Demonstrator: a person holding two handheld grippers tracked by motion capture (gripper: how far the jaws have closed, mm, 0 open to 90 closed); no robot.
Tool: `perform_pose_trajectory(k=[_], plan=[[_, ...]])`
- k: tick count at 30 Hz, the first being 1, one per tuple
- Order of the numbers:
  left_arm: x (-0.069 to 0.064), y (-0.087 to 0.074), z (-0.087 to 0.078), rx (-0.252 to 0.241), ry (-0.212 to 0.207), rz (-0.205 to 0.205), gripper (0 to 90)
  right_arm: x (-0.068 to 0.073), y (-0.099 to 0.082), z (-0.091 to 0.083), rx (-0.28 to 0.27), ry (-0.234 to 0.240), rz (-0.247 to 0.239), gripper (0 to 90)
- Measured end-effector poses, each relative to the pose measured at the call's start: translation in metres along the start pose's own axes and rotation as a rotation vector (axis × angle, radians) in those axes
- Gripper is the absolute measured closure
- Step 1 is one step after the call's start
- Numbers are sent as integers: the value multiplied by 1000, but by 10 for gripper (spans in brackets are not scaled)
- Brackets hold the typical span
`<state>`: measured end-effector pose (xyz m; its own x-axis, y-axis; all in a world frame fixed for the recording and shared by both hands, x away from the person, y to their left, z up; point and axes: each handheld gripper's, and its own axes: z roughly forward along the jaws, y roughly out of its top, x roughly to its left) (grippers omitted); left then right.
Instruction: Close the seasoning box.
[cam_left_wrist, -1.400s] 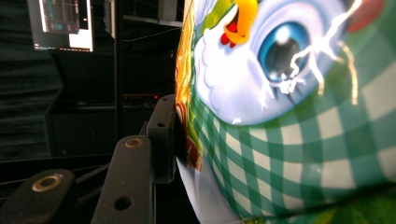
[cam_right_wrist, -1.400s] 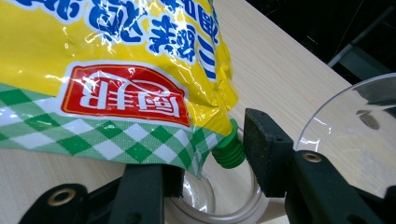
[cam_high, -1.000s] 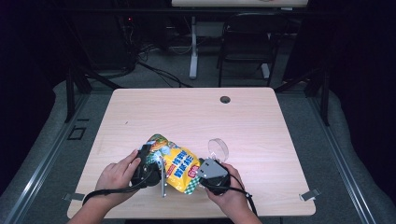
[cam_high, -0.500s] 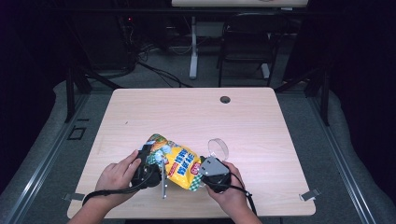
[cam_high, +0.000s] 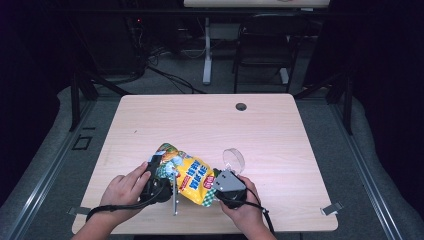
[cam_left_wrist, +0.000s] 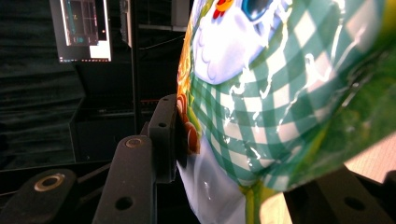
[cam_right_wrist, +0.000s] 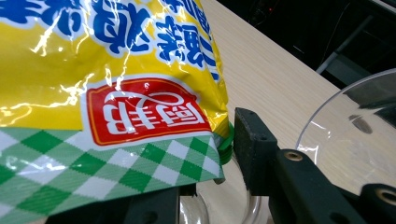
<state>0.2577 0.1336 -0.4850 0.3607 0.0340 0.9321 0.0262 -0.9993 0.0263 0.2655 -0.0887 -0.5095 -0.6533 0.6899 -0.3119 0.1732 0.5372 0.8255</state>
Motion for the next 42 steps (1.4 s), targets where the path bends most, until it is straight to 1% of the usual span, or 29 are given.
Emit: perform_pose_trajectory(k=[4,8,10,12,13,15,16,19,21,23,24,27,28,30,32,42], plan=[[1,1,-2,2,5,15,586,0,-2,-1,-11,2,13,709],[2,3,-3,-1,8,19,586,0,-4,-3,-18,7,30,709],[3,5,-4,1,7,31,586,0,-5,-3,-25,5,37,709],[4,5,-4,2,5,33,586,-1,-5,-3,-24,6,36,709],[5,7,-5,5,0,46,586,-1,-7,-3,-30,6,39,709],[6,7,-5,5,0,50,586,-1,-7,-3,-31,5,38,709],[7,8,-5,6,-3,60,586,-1,-8,-3,-30,3,32,709],[8,9,-5,7,-5,63,587,-1,-8,-3,-35,4,32,709],[10,10,-6,12,-7,73,586,-1,-8,-4,-37,4,32,709],[10,10,-6,14,-8,72,587,-1,-8,-4,-41,1,32,709],[11,11,-6,18,-13,86,587,-1,-9,-4,-40,1,30,709],[12,12,-7,18,-16,83,587,-1,-9,-4,-39,-1,31,709],[13,12,-8,26,-18,98,587,-1,-9,-4,-36,1,27,709],[14,13,-8,24,-17,106,586,0,-9,-4,-40,2,28,709],[14,13,-8,23,-19,101,587,0,-9,-4,-41,3,28,709],[16,13,-9,34,-39,125,587,0,-11,-3,-37,30,50,709]])
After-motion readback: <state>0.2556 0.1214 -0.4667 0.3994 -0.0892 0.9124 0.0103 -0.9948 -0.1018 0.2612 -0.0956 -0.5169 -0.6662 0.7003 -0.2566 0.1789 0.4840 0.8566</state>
